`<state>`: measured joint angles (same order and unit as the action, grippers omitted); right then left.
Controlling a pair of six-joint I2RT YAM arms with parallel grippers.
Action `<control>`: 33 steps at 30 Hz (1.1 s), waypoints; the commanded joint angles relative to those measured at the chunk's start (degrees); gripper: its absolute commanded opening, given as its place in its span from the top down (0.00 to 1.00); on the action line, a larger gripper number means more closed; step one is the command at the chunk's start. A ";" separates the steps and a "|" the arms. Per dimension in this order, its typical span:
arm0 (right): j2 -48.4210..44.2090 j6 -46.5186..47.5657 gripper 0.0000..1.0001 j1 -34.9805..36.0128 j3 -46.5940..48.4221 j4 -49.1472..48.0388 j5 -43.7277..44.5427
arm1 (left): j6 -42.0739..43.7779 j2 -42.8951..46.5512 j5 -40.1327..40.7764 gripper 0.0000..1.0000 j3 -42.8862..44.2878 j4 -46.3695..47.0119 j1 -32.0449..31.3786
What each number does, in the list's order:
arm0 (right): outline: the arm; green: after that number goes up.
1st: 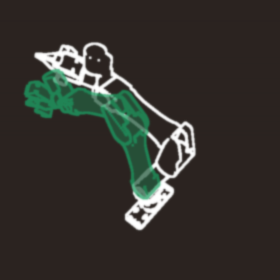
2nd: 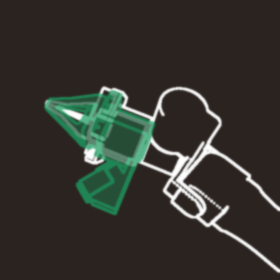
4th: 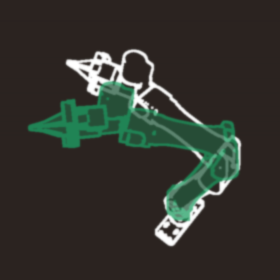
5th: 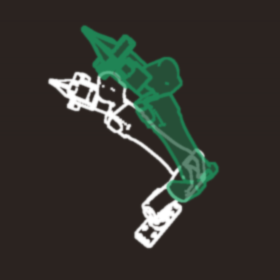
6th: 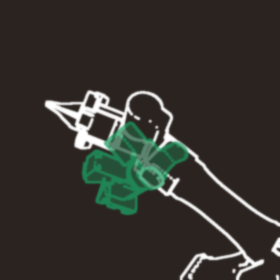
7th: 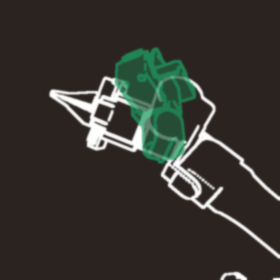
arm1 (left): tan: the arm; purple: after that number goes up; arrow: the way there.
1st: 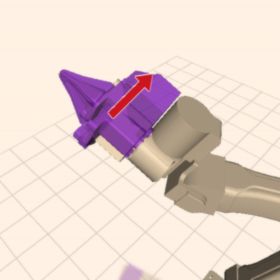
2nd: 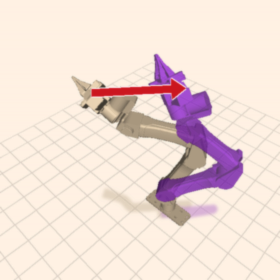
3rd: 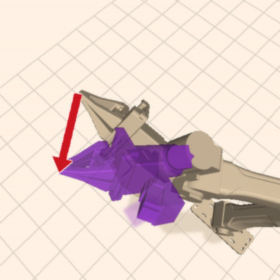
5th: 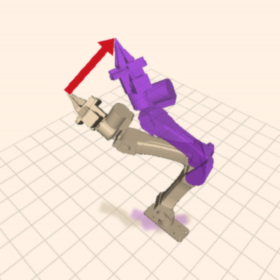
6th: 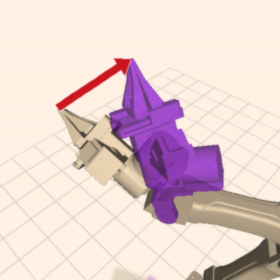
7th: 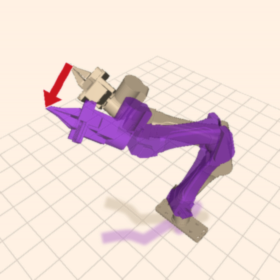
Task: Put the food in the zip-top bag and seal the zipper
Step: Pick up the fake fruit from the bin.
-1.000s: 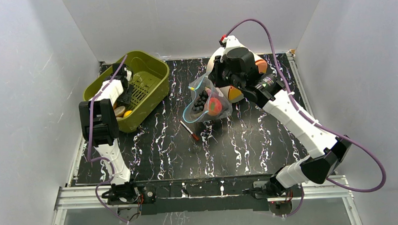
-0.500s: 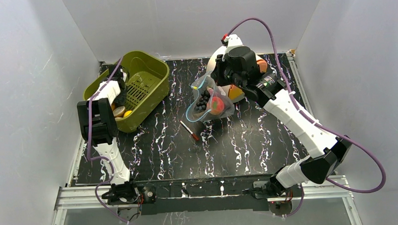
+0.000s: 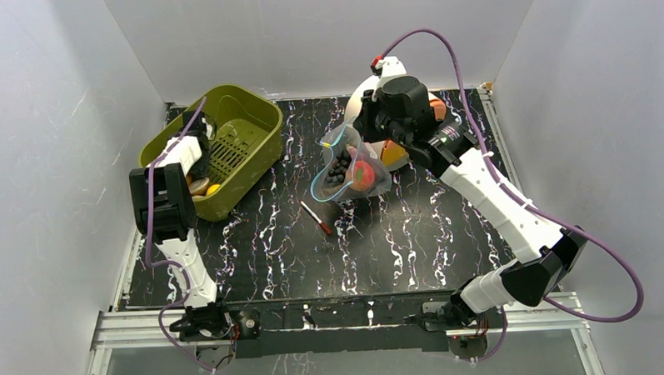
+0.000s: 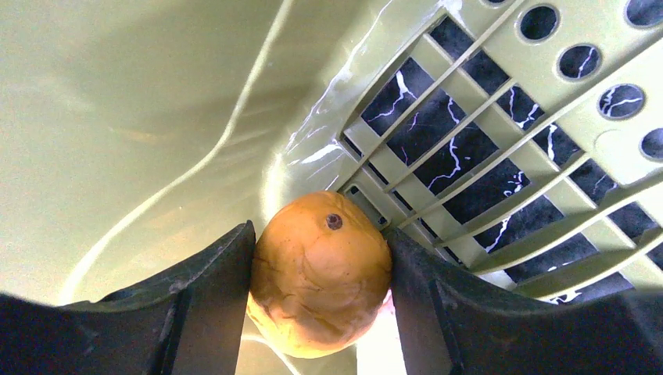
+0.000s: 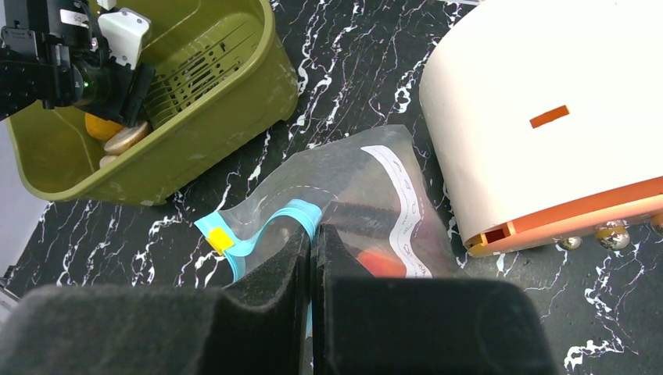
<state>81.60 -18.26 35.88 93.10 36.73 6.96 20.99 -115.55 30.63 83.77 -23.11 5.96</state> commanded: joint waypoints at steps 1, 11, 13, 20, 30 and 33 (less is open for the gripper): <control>-1.88 0.36 1.00 -0.36 1.21 -4.77 0.15 | -2.03 1.72 -0.24 0.57 3.40 -2.63 0.39; -1.80 -0.36 1.00 -0.45 1.21 -5.09 -0.61 | -11.31 3.72 -1.94 0.62 10.06 -7.67 0.26; -1.72 -0.44 1.00 -0.44 1.49 -4.86 -0.64 | -12.88 4.28 -2.50 0.62 11.44 -8.44 0.33; -1.20 -1.54 1.00 -0.39 2.14 -4.21 -1.34 | -18.05 8.45 -4.52 0.61 12.12 -9.76 0.24; -0.83 -4.62 1.00 -0.43 1.82 -3.59 -3.98 | -25.91 17.40 -13.57 0.63 10.33 -12.29 0.20; -0.77 -5.80 1.00 -0.47 1.56 -3.15 -4.63 | -28.16 19.77 -16.90 0.63 10.83 -12.88 0.13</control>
<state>81.62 -21.71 35.59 93.10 36.73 3.84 -2.57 -100.62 19.22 94.06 -33.91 5.96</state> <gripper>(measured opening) 0.010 0.565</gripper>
